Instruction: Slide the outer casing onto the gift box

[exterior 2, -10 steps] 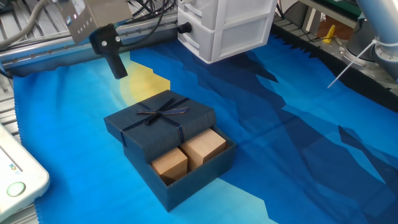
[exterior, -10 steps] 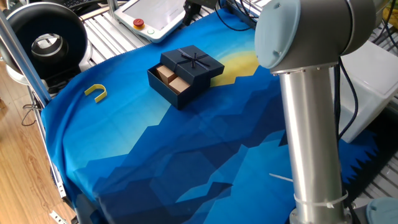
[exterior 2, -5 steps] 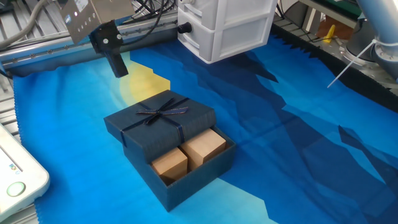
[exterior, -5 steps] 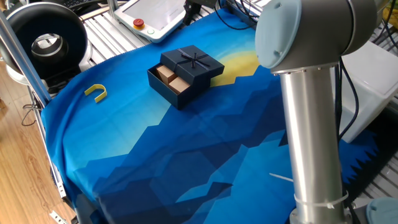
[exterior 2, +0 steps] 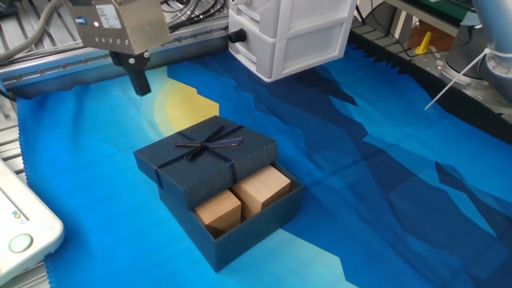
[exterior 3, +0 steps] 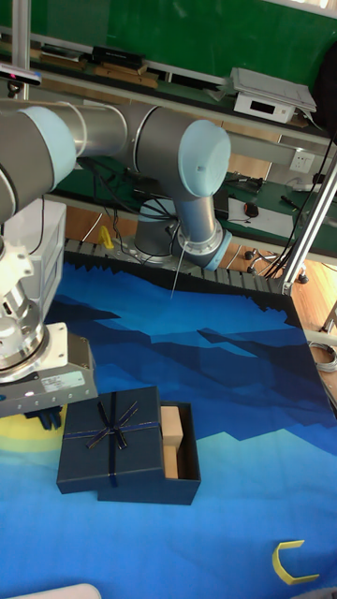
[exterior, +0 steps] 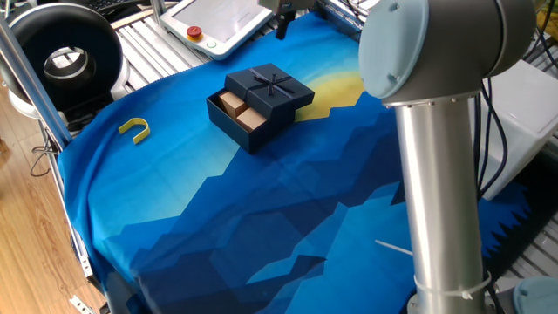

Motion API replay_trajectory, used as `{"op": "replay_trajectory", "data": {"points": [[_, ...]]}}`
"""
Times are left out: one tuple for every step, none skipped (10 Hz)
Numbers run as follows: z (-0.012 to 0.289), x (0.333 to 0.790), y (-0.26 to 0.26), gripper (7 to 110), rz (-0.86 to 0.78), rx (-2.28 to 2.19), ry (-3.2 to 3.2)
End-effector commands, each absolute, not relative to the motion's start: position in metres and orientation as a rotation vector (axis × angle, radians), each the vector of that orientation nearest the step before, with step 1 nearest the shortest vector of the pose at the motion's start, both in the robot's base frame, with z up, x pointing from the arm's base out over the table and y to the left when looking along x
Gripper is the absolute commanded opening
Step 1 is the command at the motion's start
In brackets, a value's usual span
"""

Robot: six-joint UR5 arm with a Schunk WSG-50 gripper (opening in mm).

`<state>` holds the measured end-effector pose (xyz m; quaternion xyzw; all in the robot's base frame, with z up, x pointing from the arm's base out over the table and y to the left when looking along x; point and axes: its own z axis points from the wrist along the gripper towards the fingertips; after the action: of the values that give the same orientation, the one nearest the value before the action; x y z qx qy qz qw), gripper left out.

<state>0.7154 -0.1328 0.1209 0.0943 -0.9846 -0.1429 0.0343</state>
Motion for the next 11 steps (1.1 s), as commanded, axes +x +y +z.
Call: {"op": "replay_trajectory", "data": {"points": [[0.118,0.724,-0.152,7,-0.319,0.288,-3.073],[0.118,0.726,-0.152,7,-0.321,0.288,-3.079],[0.117,0.728,-0.154,7,-0.304,0.280,-3.090],[0.117,0.727,-0.154,7,-0.304,0.268,-3.087],[0.118,0.726,-0.152,7,-0.321,0.257,-3.082],[0.118,0.726,-0.149,7,-0.339,0.253,-3.081],[0.117,0.726,-0.152,7,-0.316,0.252,-3.081],[0.115,0.726,-0.164,7,-0.242,0.260,-3.085],[0.114,0.726,-0.170,7,-0.204,0.262,-3.087],[0.114,0.726,-0.171,7,-0.202,0.264,-3.085],[0.115,0.725,-0.167,7,-0.226,0.265,-3.080]]}}
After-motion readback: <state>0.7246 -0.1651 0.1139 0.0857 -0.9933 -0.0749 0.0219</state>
